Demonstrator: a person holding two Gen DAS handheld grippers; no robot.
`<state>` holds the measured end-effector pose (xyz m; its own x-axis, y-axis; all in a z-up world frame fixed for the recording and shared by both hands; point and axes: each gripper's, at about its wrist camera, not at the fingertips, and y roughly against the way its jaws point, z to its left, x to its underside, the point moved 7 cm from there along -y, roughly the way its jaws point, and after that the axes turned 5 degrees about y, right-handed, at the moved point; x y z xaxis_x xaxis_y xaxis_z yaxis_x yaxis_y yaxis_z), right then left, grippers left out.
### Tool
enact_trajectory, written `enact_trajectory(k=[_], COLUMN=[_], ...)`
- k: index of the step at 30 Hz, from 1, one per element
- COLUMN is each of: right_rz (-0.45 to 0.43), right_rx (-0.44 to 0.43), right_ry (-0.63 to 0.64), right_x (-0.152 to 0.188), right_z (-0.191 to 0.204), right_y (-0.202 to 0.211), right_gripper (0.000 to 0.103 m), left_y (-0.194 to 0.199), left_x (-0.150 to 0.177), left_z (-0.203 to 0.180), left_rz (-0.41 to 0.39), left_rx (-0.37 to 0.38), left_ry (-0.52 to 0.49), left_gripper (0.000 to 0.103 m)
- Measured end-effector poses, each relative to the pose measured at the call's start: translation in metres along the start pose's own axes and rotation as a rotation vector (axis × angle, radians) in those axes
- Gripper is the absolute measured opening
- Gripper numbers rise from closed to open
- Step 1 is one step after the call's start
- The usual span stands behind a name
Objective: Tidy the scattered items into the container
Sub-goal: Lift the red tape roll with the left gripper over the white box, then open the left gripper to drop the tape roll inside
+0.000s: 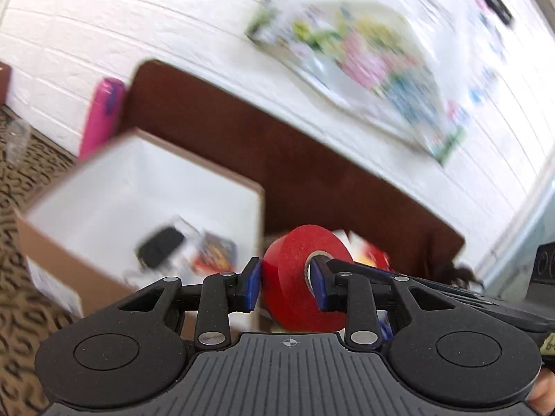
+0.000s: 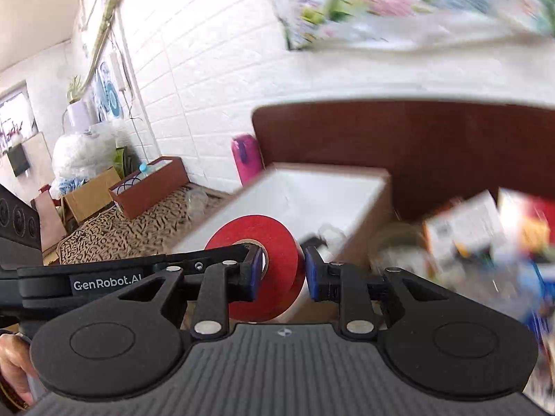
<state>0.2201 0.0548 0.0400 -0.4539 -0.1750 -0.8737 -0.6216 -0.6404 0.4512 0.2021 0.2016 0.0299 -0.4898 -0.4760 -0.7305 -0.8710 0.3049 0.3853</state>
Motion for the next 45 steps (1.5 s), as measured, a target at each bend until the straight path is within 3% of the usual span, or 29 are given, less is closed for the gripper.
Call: enact_trajectory(k=[6,11,20,24,32,33,34,35,36,37,39,45], right_rz=[0.063,0.126,0.281,0.354,0.396,0.395,0.394,0.392,0.386,0.38,0.374,0.358], right_rx=[-0.024,-0.027,-0.023,-0.023,-0.016,-0.014,-0.007,0.008,0.026,0.044,0.088,0.065], right_ry=[-0.01,0.026,-0.059,-0.102,-0.106,-0.109,-0.116,-0.124,-0.137,-0.149,-0.153,-0.144], right_x=[-0.046,-0.054,-0.038,-0.027,-0.021,-0.02,-0.019,-0.018,-0.016,-0.015,-0.014,-0.022], right_z=[0.01,0.007,-0.029,-0.046,-0.06,-0.061,-0.062,-0.065,-0.068,-0.071,-0.075,-0.075], right_y=[-0.068,-0.124,-0.216,-0.246,-0.279,-0.282,-0.286,-0.289,-0.292,-0.294,-0.295,-0.28], right_gripper=[0.029,0.029,0.029,0.029,0.029,0.029,0.03,0.031,0.038,0.055,0.067,0.07], left_y=[-0.031,-0.07,-0.146,-0.174,-0.204,-0.206,-0.206,-0.206,-0.206,-0.207,-0.208,-0.198], left_x=[-0.063,-0.084,-0.081,-0.076,-0.077,-0.077,-0.078,-0.078,-0.077,-0.076,-0.072,-0.074], left_z=[0.045,0.09,0.159,0.178,0.203,0.205,0.208,0.212,0.216,0.219,0.224,0.213], left_rz=[0.007,0.062,0.172,0.215,0.252,0.248,0.24,0.229,0.222,0.229,0.255,0.263], left_rx=[-0.036,-0.069,-0.117,-0.132,-0.149,-0.156,-0.172,-0.203,-0.232,-0.236,-0.262,-0.239], left_ry=[0.099,0.198,0.302,0.304,0.397,0.408,0.418,0.432,0.461,0.501,0.543,0.535], left_gripper=[0.042,0.043,0.043,0.043,0.045,0.046,0.059,0.081,0.092,0.092,0.095,0.097])
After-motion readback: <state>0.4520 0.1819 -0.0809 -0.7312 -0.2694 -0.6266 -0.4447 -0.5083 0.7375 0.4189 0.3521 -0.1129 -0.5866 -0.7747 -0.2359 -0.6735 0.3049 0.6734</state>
